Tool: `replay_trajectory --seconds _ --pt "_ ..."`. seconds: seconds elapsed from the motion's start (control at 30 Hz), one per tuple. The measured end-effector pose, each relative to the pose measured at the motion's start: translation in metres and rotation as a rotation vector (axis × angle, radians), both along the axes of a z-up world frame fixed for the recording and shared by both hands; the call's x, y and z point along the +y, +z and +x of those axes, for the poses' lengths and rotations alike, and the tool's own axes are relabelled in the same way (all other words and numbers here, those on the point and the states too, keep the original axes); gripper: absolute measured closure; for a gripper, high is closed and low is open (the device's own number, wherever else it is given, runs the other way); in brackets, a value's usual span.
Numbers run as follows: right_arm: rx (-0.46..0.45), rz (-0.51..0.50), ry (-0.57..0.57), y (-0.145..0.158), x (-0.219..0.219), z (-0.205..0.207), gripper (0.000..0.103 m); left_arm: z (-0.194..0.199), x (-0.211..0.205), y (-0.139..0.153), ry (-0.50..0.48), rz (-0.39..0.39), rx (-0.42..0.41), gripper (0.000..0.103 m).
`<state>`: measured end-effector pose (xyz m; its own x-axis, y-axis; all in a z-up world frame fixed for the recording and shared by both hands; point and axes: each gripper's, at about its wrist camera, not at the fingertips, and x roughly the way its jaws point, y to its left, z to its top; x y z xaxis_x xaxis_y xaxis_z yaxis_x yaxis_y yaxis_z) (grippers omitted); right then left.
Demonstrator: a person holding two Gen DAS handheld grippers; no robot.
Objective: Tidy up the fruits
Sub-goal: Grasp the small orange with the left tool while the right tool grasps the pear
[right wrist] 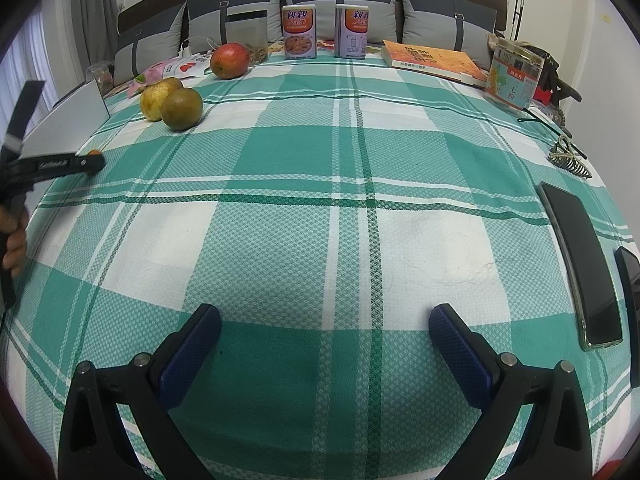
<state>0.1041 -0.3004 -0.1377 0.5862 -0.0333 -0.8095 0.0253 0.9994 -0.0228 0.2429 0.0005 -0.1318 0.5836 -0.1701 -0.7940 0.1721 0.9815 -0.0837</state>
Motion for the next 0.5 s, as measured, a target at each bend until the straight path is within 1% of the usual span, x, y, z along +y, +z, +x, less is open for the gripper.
replay_trajectory --seconds 0.17,0.23,0.3,0.37,0.43,0.5 --pt "0.002 0.002 0.0 0.001 0.0 0.001 0.0 -0.045 0.007 0.005 -0.028 -0.004 0.0 0.075" --pt "0.002 0.002 -0.001 0.001 0.0 0.001 0.0 -0.058 0.013 0.006 -0.015 -0.015 0.01 0.075" --pt "0.003 0.0 -0.002 0.001 0.0 0.001 0.0 -0.072 0.02 0.006 0.003 -0.044 0.023 0.075" --pt "0.009 -0.001 -0.003 0.001 0.0 0.002 0.0 -0.084 0.027 0.007 0.023 -0.052 0.022 0.075" --pt "0.034 0.0 -0.019 0.003 0.002 0.005 0.0 -0.093 0.031 0.009 0.035 -0.067 0.021 0.075" --pt "0.043 0.043 0.004 0.009 0.01 0.013 0.001 -0.102 0.035 0.012 0.044 -0.074 0.006 0.075"
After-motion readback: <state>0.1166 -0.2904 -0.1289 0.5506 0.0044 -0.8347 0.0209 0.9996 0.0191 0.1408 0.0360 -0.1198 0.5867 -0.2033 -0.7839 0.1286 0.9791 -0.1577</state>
